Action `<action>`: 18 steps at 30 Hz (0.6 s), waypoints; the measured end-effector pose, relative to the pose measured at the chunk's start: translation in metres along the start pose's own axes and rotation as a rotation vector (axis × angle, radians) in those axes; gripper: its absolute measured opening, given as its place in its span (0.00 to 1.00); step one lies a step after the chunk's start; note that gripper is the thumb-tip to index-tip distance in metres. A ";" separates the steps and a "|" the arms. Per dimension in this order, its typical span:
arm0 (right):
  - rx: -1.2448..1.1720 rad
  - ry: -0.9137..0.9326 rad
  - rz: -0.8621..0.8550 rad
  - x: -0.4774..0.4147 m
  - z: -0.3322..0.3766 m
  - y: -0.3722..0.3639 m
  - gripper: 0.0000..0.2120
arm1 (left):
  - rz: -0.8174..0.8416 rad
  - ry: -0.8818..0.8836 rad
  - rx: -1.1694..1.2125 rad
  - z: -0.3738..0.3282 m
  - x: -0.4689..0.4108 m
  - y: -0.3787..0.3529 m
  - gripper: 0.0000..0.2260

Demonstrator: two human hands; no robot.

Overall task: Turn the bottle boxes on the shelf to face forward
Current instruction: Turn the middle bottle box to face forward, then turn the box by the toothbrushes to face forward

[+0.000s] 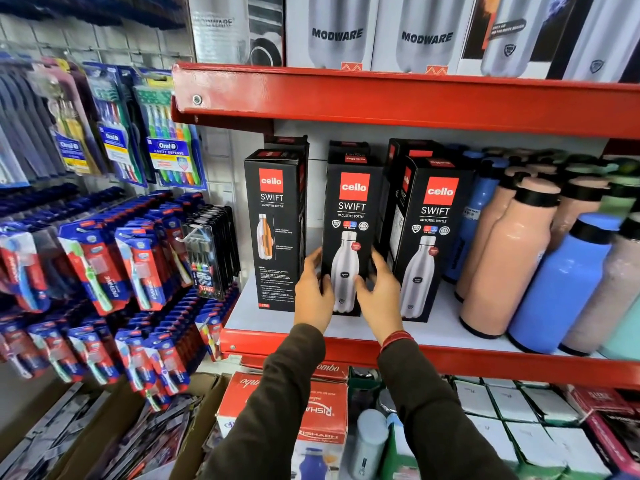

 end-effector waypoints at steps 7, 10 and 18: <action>-0.062 0.097 -0.257 0.012 0.013 0.023 0.23 | -0.047 -0.017 -0.016 0.003 0.007 0.003 0.25; -0.057 0.157 -0.345 0.021 0.030 0.011 0.20 | -0.124 -0.081 0.011 0.005 0.009 0.032 0.24; -0.130 0.313 -0.115 0.031 0.079 -0.023 0.16 | -0.415 -0.356 -0.125 -0.034 0.008 0.081 0.23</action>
Point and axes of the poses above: each hand's wrist, its own x-axis away from the middle knuckle, its own y-axis out of the back of the hand, z = x × y, the point moved 7 cm from there along -x, towards the middle knuckle, and after that the axes turned 1 degree about z, right-handed, at the moved point
